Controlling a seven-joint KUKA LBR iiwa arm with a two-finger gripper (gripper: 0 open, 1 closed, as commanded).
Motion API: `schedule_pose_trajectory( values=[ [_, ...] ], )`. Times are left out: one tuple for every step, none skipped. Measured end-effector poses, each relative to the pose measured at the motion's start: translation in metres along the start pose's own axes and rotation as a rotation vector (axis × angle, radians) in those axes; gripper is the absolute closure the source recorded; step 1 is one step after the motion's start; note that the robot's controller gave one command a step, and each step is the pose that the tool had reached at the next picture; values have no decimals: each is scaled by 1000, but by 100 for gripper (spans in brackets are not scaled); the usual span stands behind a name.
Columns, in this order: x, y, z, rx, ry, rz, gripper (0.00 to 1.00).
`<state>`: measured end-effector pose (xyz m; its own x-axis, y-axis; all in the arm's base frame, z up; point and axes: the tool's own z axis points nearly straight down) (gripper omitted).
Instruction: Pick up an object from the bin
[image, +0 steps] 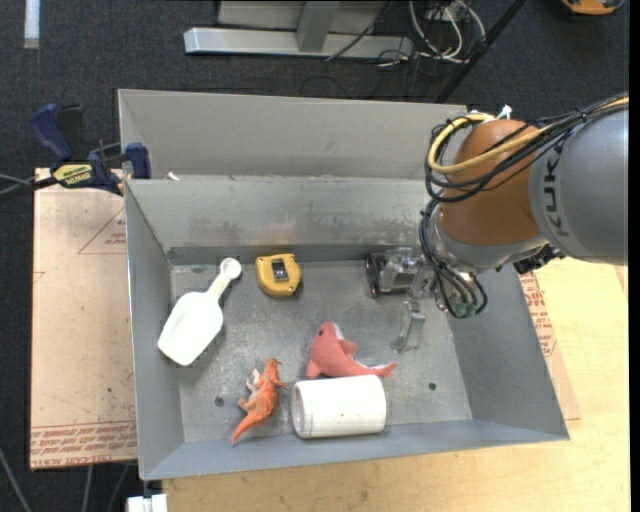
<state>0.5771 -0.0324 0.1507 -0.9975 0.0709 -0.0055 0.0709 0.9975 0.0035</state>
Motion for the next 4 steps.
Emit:
schedule_pose_trajectory(
  values=[
    [25,27,46,3,-2,-42,0],
    [45,62,80,-2,-5,-85,100],
    [45,62,80,-1,-5,-85,100],
    [45,62,77,-1,-3,-85,100]
  ],
)
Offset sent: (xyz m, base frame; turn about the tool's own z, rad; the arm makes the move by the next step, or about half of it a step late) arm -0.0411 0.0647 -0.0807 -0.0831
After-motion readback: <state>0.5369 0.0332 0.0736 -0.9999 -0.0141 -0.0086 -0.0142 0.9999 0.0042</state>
